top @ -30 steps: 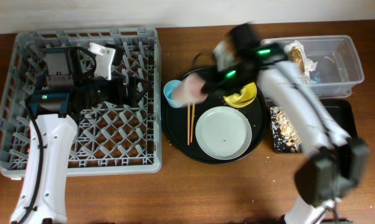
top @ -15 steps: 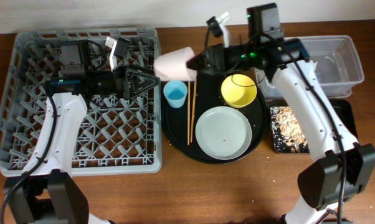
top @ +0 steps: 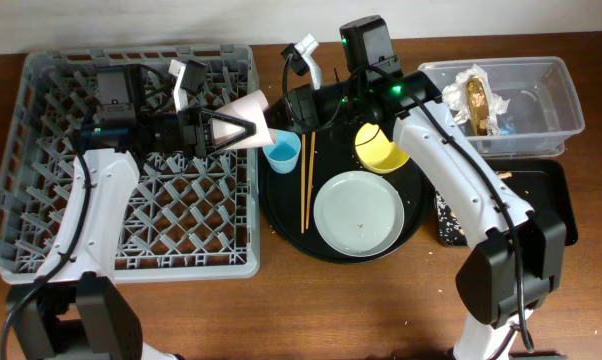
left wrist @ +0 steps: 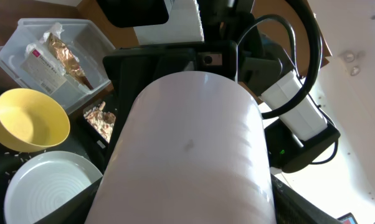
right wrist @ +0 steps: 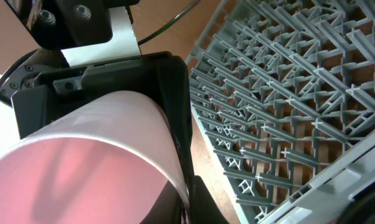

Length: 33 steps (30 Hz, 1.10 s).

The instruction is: Sort waste into correct bins and load items into the dishwasher rack

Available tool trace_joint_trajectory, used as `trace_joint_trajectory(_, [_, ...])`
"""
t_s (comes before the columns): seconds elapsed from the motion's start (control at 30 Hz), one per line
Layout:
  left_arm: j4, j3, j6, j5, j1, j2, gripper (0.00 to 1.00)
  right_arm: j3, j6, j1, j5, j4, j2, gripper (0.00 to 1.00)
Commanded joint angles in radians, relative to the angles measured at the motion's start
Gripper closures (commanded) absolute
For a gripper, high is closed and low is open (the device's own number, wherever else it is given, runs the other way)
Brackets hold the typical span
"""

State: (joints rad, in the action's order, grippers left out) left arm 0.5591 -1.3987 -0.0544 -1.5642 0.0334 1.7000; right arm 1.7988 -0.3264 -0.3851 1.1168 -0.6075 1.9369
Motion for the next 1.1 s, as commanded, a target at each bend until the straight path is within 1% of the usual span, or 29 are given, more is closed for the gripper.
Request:
trace_joint_trajectory(0.0, [-0.006,-0.008,-0.002,-0.01,0.001,0.002,0.38,0.0,-0.008,-0.001,-0.047,-0.005,0.002,0.62])
trace_joint_trajectory(0.03, [-0.016,-0.008,-0.002,-0.01,0.003,0.002,0.38,0.0,-0.008,-0.001,-0.056,-0.011,0.002,0.45])
trace_joint_trajectory(0.07, [-0.038,-0.009,-0.002,-0.01,0.01,0.002,0.38,0.0,-0.007,0.002,-0.056,-0.017,0.002,0.32])
trace_joint_trajectory(0.1, [-0.065,-0.009,-0.002,-0.01,0.023,0.002,0.41,0.0,-0.005,0.013,-0.058,-0.026,0.002,0.26])
trace_joint_trajectory(0.17, [-0.121,-0.009,-0.004,0.001,0.063,0.002,0.44,0.0,-0.003,0.044,-0.089,-0.064,0.002,0.2])
trace_joint_trajectory(0.23, [-0.147,-0.011,-0.032,0.09,0.117,0.002,0.44,0.0,0.0,0.093,-0.15,-0.132,0.002,0.16])
trace_joint_trajectory(0.33, [-0.147,-0.011,-0.09,0.277,0.176,-0.001,0.44,0.0,0.024,0.157,-0.271,-0.252,0.002,0.13])
trace_joint_trajectory(0.4, [-0.14,-0.013,-0.095,0.386,0.185,-0.014,0.44,0.0,0.034,0.187,-0.359,-0.319,0.002,0.12])
trace_joint_trajectory(0.43, [-0.111,-0.022,-0.095,0.467,0.184,-0.026,0.44,0.0,0.034,0.198,-0.395,-0.342,0.002,0.12])
trace_joint_trajectory(0.5, [0.03,-0.079,-0.078,0.689,0.162,-0.055,0.43,0.0,0.034,0.213,-0.485,-0.392,0.002,0.11])
trace_joint_trajectory(0.53, [0.111,-0.113,-0.046,0.79,0.142,-0.064,0.43,0.0,0.034,0.216,-0.52,-0.408,0.002,0.11])
trace_joint_trajectory(0.57, [0.208,-0.155,-0.012,0.908,0.115,-0.071,0.43,0.0,0.034,0.216,-0.551,-0.42,0.002,0.07])
trace_joint_trajectory(0.6, [0.345,-0.213,0.019,1.08,0.069,-0.074,0.44,0.0,0.034,0.216,-0.583,-0.433,0.002,0.04])
trace_joint_trajectory(0.67, [0.496,-0.267,0.048,1.264,-0.003,-0.074,0.44,0.0,0.034,0.216,-0.637,-0.455,0.002,0.01])
trace_joint_trajectory(0.73, [0.637,-0.285,0.048,1.416,-0.096,-0.074,0.43,0.0,0.034,0.216,-0.682,-0.488,0.002,0.01])
trace_joint_trajectory(0.87, [0.787,-0.285,0.047,1.49,-0.185,-0.06,0.44,0.0,0.034,0.216,-0.711,-0.512,0.002,0.02])
trace_joint_trajectory(0.93, [0.848,-0.285,0.043,1.51,-0.207,-0.043,0.43,0.0,0.034,0.216,-0.71,-0.512,0.002,0.02])
trace_joint_trajectory(1.07, [0.893,-0.283,0.04,1.508,-0.217,0.006,0.44,0.0,0.034,0.216,-0.71,-0.512,0.002,0.01])
